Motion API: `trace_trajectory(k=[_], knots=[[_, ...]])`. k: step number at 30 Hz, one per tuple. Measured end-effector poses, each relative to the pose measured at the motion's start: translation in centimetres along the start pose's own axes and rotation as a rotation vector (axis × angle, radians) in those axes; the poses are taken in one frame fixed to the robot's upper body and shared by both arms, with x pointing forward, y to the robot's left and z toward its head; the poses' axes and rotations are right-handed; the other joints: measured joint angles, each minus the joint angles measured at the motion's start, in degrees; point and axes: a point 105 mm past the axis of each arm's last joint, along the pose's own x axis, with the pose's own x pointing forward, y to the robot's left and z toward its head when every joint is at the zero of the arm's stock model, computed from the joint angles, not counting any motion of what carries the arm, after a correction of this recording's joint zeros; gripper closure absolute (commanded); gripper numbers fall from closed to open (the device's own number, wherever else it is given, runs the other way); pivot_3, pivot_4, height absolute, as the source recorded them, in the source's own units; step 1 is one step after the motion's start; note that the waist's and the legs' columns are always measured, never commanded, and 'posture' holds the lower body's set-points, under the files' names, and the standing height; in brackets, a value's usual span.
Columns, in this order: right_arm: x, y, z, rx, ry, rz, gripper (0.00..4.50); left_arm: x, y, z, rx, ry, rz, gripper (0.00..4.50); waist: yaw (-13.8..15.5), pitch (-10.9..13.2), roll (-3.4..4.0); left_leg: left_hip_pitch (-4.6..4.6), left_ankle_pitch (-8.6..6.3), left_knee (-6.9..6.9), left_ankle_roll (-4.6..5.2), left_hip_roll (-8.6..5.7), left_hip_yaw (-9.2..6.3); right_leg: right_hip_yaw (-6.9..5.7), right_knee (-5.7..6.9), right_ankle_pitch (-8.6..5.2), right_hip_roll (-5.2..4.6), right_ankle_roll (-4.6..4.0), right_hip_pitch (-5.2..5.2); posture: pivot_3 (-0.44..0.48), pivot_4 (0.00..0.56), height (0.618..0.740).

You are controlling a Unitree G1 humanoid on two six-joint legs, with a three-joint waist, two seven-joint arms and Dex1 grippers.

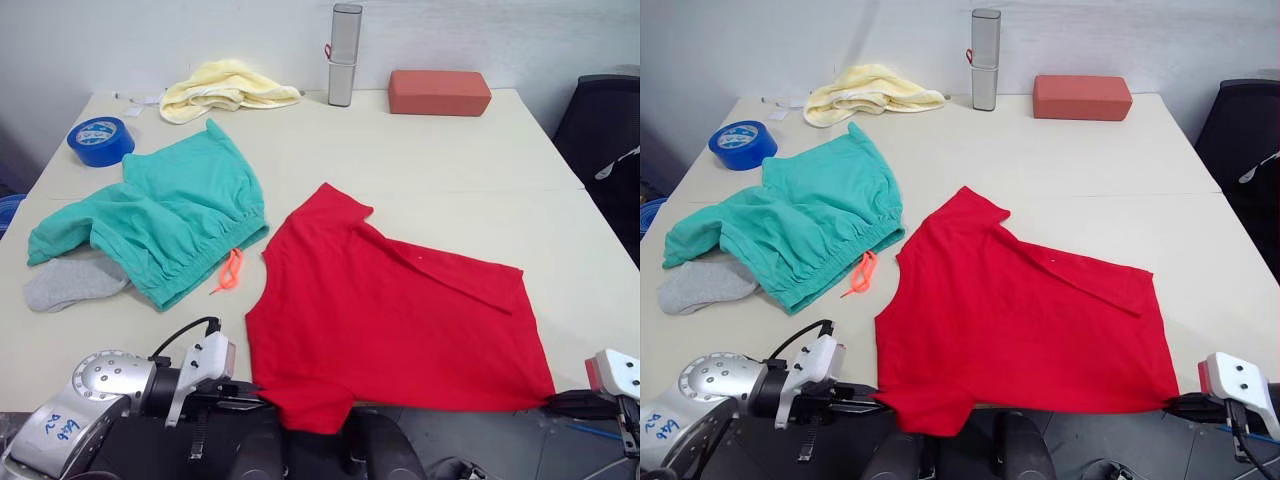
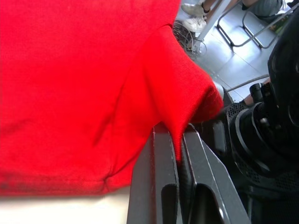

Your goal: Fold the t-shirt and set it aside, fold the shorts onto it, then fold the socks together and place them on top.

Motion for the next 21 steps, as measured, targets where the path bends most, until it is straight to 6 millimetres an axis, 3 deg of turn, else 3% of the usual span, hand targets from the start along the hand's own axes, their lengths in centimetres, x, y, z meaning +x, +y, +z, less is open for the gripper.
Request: trace_trajectory(k=[3, 5, 10, 12, 14, 17, 20, 21], knots=[[-0.1, -0.5, -0.1, -0.035, -0.014, -0.040, 4.49, -0.2, 0.3, 0.1, 0.038, 0.000, 0.019, 4.50, 0.0, 0.0, -0.02, 0.04, -0.02, 0.05, -0.11, -0.04, 0.00, 0.08, -0.02, -0.42, -0.01, -0.75, 0.06, 0.000, 0.150, 0.740], [-0.1, -0.7, -0.1, -0.048, -0.028, -0.060, 4.49, -0.3, 0.6, 0.1, 0.055, 0.002, 0.030, 4.50, 0.0, 0.0, -0.02, 0.08, -0.02, 0.05, -0.11, -0.05, 0.01, 0.12, -0.01, -0.43, -0.01, -0.76, 0.09, 0.000, 0.150, 0.740], [0.0, -0.7, 0.5, -0.023, -0.098, -0.057, 4.49, -0.9, 1.5, 0.3, 0.083, -0.002, 0.050, 4.50, 0.1, 0.0, -0.01, 0.12, 0.01, 0.00, -0.07, -0.02, 0.03, 0.12, 0.03, -0.28, 0.00, -0.51, 0.09, 0.000, 0.150, 0.740], [0.1, -1.2, 1.3, -0.021, -0.133, -0.064, 4.49, -1.3, 2.7, 0.9, 0.094, -0.008, 0.078, 4.50, 0.1, 0.0, 0.01, 0.12, 0.01, 0.03, -0.11, -0.02, 0.03, 0.11, 0.06, 0.03, 0.02, 0.04, 0.09, 0.000, 0.150, 0.740], [-0.1, -2.4, 2.6, -0.041, -0.173, -0.091, 4.49, -1.8, 4.4, 1.9, 0.116, -0.021, 0.121, 4.50, 0.0, 0.0, 0.02, 0.18, 0.02, 0.03, -0.12, -0.03, 0.03, 0.12, 0.06, 0.06, 0.02, 0.06, 0.13, 0.000, 0.150, 0.740], [-0.5, -6.2, 5.9, -0.126, -0.261, -0.207, 4.49, -2.6, 8.5, 4.8, 0.165, -0.084, 0.230, 4.50, -0.1, 0.1, 0.02, 0.24, 0.09, 0.12, -0.06, -0.06, 0.08, 0.17, 0.10, 0.25, 0.06, 0.18, 0.20, 0.000, 0.150, 0.740], [-2.5, -14.4, 13.8, -0.289, -0.435, -0.482, 4.49, -3.6, 17.1, 13.0, 0.258, -0.249, 0.491, 4.50, -0.2, 0.6, -0.08, -0.17, 0.77, 0.36, 0.30, -0.25, 0.11, 0.12, 0.15, 0.83, 0.34, 0.26, -0.08, 0.000, 0.150, 0.740], [-3.9, -16.2, 16.7, -0.356, -0.466, -0.567, 4.49, -4.3, 18.9, 16.4, 0.308, -0.302, 0.567, 4.50, -0.2, 0.7, -0.07, -0.65, 1.00, 0.33, 0.25, -0.28, 0.11, 0.14, 0.17, 1.00, 0.31, 0.28, -0.52, 0.000, 0.150, 0.740]])
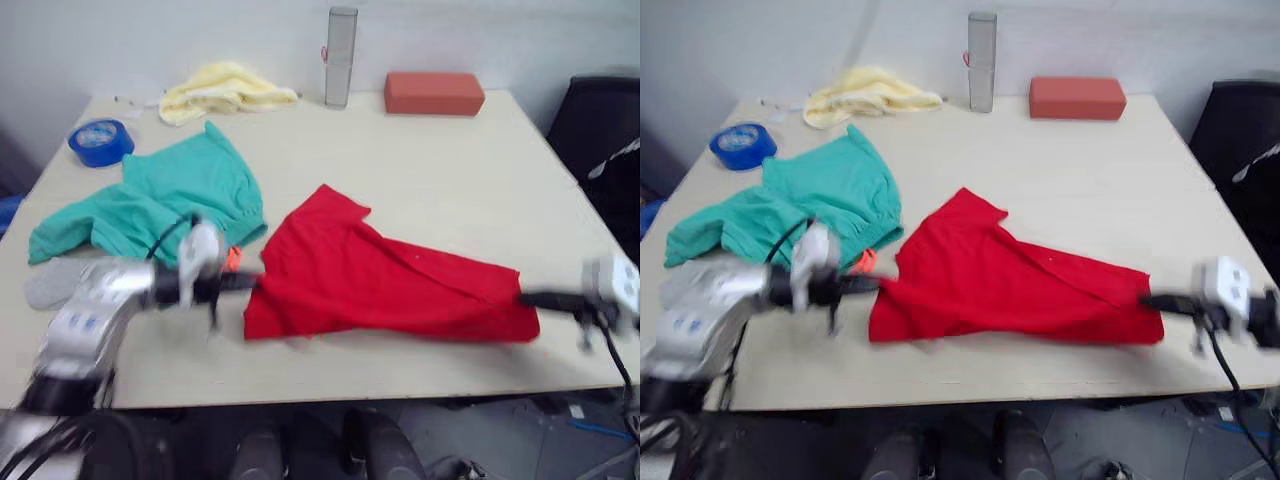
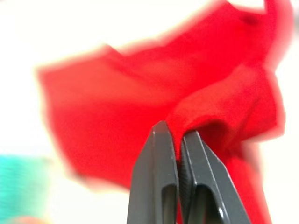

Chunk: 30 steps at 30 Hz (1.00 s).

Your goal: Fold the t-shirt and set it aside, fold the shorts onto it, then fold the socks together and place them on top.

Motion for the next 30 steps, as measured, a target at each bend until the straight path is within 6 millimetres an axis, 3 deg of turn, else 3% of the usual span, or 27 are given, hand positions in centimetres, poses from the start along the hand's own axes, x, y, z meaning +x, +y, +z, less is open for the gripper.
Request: trace_trajectory(k=[1, 3, 6, 9, 12, 14, 16, 18, 21, 24, 26, 30], knots=[[0.7, -2.8, 2.4, -0.088, -0.033, -0.080, 4.49, 1.1, 2.3, 3.2, 0.067, -0.064, 0.076, 4.50, 0.0, 0.0, -0.01, -0.32, 0.30, -0.18, -0.39, -0.06, 0.07, 0.13, 0.06, 0.28, -0.01, 0.02, -0.44, 0.000, 0.150, 0.740], [1.3, -7.1, 5.4, -0.185, -0.073, -0.253, 4.49, 1.9, 5.9, 7.4, 0.135, -0.152, 0.229, 4.50, 0.2, 0.0, -0.01, -0.42, 0.23, -0.23, -0.62, -0.07, 0.29, -0.04, -0.01, 0.15, 0.09, -0.07, -0.64, 0.000, 0.150, 0.740], [0.8, -11.9, 9.9, -0.331, -0.134, -0.524, 4.49, 1.2, 10.0, 13.2, 0.248, -0.292, 0.494, 4.50, 0.1, 0.0, -0.02, -1.36, 0.19, -0.38, -0.70, 0.00, 0.86, -0.45, 0.10, 0.04, 0.05, -0.07, -1.76, 0.000, 0.150, 0.740], [-0.2, -14.3, 13.5, -0.435, -0.212, -0.724, 4.49, -1.0, 11.4, 18.7, 0.382, -0.471, 0.691, 4.50, 0.1, 0.0, -0.07, -2.33, 0.11, -0.46, -0.57, -0.08, 1.40, -1.15, 0.47, 0.01, -0.08, -0.09, -3.15, 0.000, 0.150, 0.740], [-1.0, -14.9, 15.1, -0.493, -0.262, -0.799, 4.49, -3.5, 10.9, 22.5, 0.532, -0.608, 0.764, 4.50, -0.1, 0.0, -0.08, -2.32, -0.13, -0.45, -0.32, -0.13, 1.80, -2.12, 0.41, 0.00, -0.42, -0.11, -3.29, 0.000, 0.150, 0.740], [-1.2, -14.7, 15.0, -0.513, -0.266, -0.793, 4.49, -4.6, 10.3, 23.6, 0.608, -0.662, 0.770, 4.50, -0.1, 0.0, -0.08, -2.18, -0.30, -0.37, -0.26, -0.13, 2.01, -2.23, 0.37, 0.00, -0.50, -0.11, -3.18, 0.000, 0.150, 0.740], [-0.9, -14.1, 13.4, -0.487, -0.240, -0.746, 4.49, -4.9, 10.0, 23.1, 0.659, -0.658, 0.742, 4.50, -0.1, 0.0, -0.07, -2.08, -0.38, -0.12, -0.13, -0.13, 2.13, -2.22, 0.32, 0.01, -0.53, -0.11, -2.96, 0.000, 0.150, 0.740], [-0.1, -12.8, 9.4, -0.409, -0.167, -0.659, 4.49, -3.9, 9.4, 20.2, 0.702, -0.601, 0.662, 4.50, -0.2, 0.0, -0.03, -1.60, -0.51, 0.27, 0.05, 0.01, 2.15, -2.25, 0.33, 0.06, -0.49, -0.04, -2.21, 0.000, 0.150, 0.740], [0.8, -9.5, 3.2, -0.278, -0.060, -0.506, 4.49, -2.0, 8.3, 13.0, 0.674, -0.449, 0.526, 4.50, 0.1, 0.1, 0.04, -1.57, -0.40, 0.78, 0.29, 0.07, 2.28, -2.09, 0.34, 0.63, -0.49, 0.07, -1.96, 0.000, 0.150, 0.740], [0.6, -4.8, -2.5, -0.168, 0.029, -0.342, 4.49, -0.7, 5.0, 5.1, 0.621, -0.293, 0.359, 4.50, -0.2, 0.1, 0.06, -1.03, -0.33, 0.88, 0.36, 0.11, 2.40, -1.88, 0.25, 0.85, -0.49, 0.14, -1.41, 0.000, 0.150, 0.740], [0.1, -1.7, -5.5, -0.097, 0.091, -0.232, 4.49, -0.6, 2.6, 1.2, 0.560, -0.213, 0.288, 4.50, -0.6, 0.1, 0.06, -1.01, -0.33, 1.09, 0.36, 0.21, 2.41, -1.81, 0.33, 0.88, -0.49, 0.12, -1.40, 0.000, 0.150, 0.740], [-0.5, 2.8, -7.1, -0.075, 0.097, -0.046, 4.49, -1.6, -1.6, 0.3, 0.510, -0.188, 0.210, 4.50, -1.3, 0.0, 0.10, -0.79, -0.41, 1.12, 0.22, 0.43, 2.28, -1.75, 0.39, 0.82, -0.47, -0.01, -1.32, 0.000, 0.150, 0.740]])
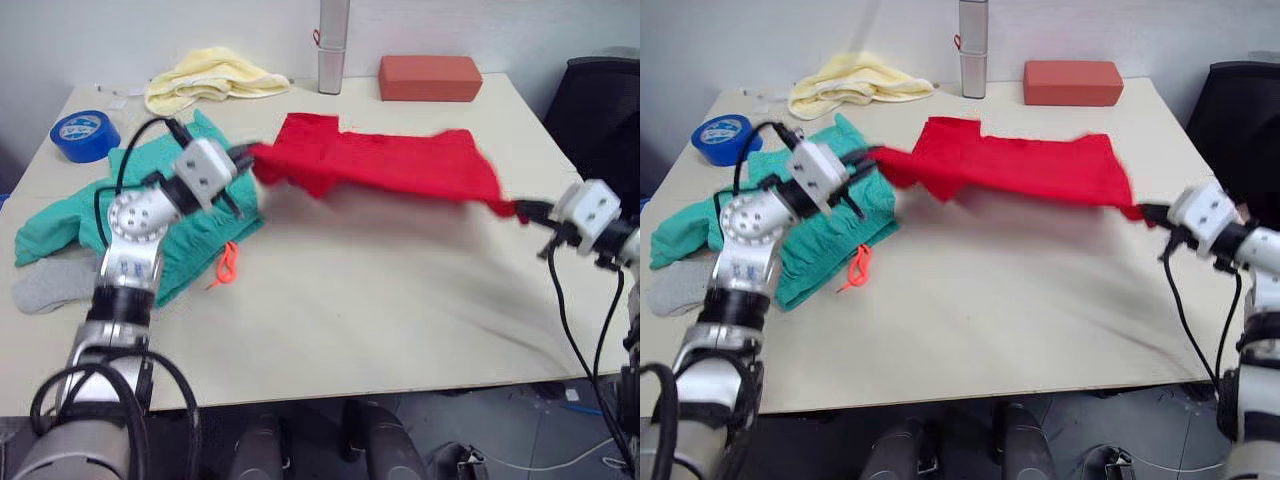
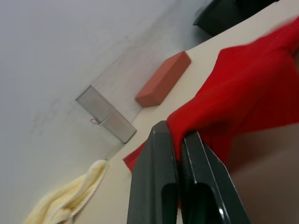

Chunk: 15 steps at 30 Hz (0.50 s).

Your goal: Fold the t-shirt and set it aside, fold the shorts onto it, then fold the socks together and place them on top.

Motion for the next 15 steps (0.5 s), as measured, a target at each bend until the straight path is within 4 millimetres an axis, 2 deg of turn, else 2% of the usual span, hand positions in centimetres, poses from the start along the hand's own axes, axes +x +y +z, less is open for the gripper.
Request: trace_trajectory(k=[2, 5, 10, 15], knots=[[-1.1, 2.0, -1.3, 0.038, 0.040, 0.064, 4.49, -1.6, -2.4, 0.4, -0.019, 0.034, -0.083, 4.50, -0.1, 0.0, 0.04, 0.37, -0.05, -0.27, -0.08, 0.06, -0.05, 0.21, -0.02, -0.05, 0.06, -0.05, 0.10, 0.000, 0.150, 0.740], [-3.1, 4.3, -3.4, 0.125, 0.116, 0.126, 4.49, -4.6, -6.8, -0.6, -0.155, 0.153, -0.232, 4.50, -0.1, 0.0, 0.05, 0.83, -0.05, -0.50, -0.12, 0.05, 0.20, 0.72, 0.02, -0.17, 0.10, -0.11, 0.21, 0.000, 0.150, 0.740], [-3.8, 5.4, -2.7, 0.122, 0.096, 0.185, 4.49, -7.1, -10.3, 0.0, -0.271, 0.230, -0.388, 4.50, -0.2, -0.1, 0.12, 0.94, -0.11, -0.53, -0.24, 0.19, 0.23, 1.16, 0.05, -0.19, 0.14, -0.22, 0.21, 0.000, 0.150, 0.740], [-4.8, 8.3, -2.1, 0.182, 0.078, 0.284, 4.49, -9.7, -12.9, 0.3, -0.435, 0.304, -0.510, 4.50, 0.1, -0.1, 0.14, 0.91, -0.17, -0.52, -0.26, 0.24, 0.22, 1.15, 0.00, -0.22, 0.14, -0.28, 0.20, 0.000, 0.150, 0.740]])
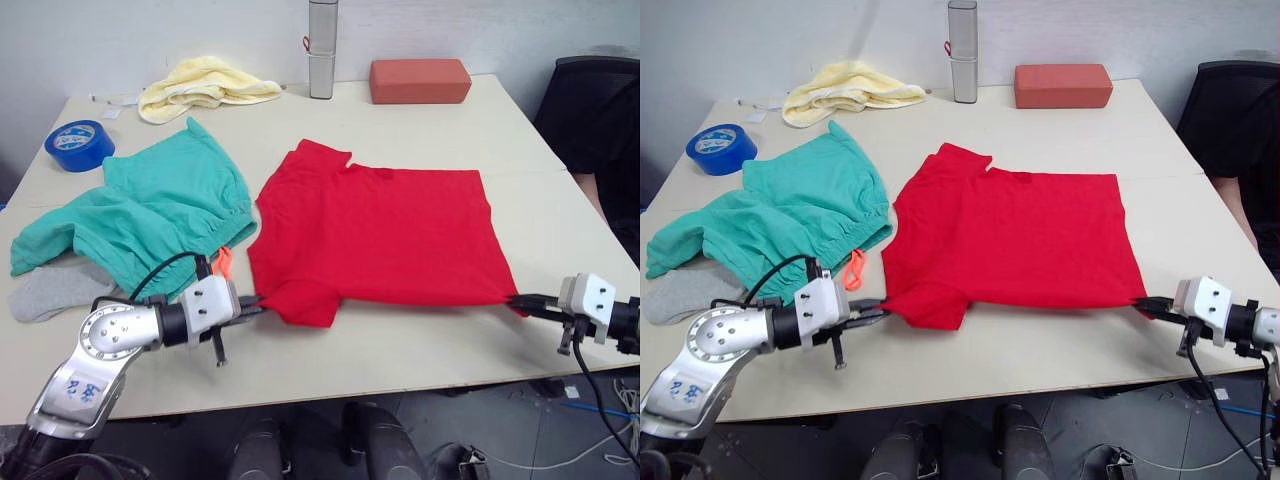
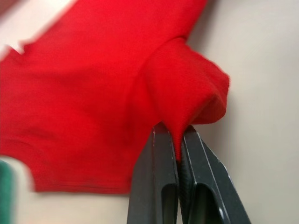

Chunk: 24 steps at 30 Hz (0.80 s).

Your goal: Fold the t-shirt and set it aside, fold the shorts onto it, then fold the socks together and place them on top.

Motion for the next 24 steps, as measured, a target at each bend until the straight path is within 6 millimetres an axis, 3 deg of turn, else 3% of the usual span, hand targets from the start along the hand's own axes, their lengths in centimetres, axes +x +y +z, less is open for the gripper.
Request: trace_trajectory(k=[4, 14, 21, 24], knots=[[-0.9, 2.3, 0.2, 0.054, 0.000, 0.064, 4.49, -0.6, -3.1, -0.4, -0.114, 0.013, -0.136, 4.50, -0.1, 0.0, 0.03, 0.01, -0.11, 0.02, 0.02, 0.02, 0.00, 0.02, -0.02, -0.01, -0.04, -0.02, 0.01, 0.000, 0.150, 0.740], [-2.3, 6.2, 0.5, 0.156, 0.038, 0.163, 4.49, -2.5, -5.4, -1.7, -0.257, 0.091, -0.187, 4.50, -0.1, -0.1, 0.04, 0.02, -0.29, 0.01, 0.07, 0.05, -0.03, 0.00, -0.08, -0.08, -0.01, -0.12, -0.01, 0.000, 0.150, 0.740], [-3.5, 6.6, 1.2, 0.204, 0.075, 0.242, 4.49, -3.9, -6.9, -1.8, -0.341, 0.143, -0.298, 4.50, -0.1, -0.1, -0.01, 0.02, -0.40, 0.02, 0.08, 0.14, -0.04, -0.04, -0.16, -0.17, 0.02, -0.28, -0.01, 0.000, 0.150, 0.740], [-3.2, 5.4, 1.8, 0.211, 0.059, 0.233, 4.49, -3.9, -4.6, -1.2, -0.337, 0.114, -0.265, 4.50, 0.0, -0.1, -0.01, 0.01, -0.38, 0.03, 0.12, 0.13, -0.05, -0.05, -0.16, -0.20, 0.05, -0.33, -0.01, 0.000, 0.150, 0.740]])
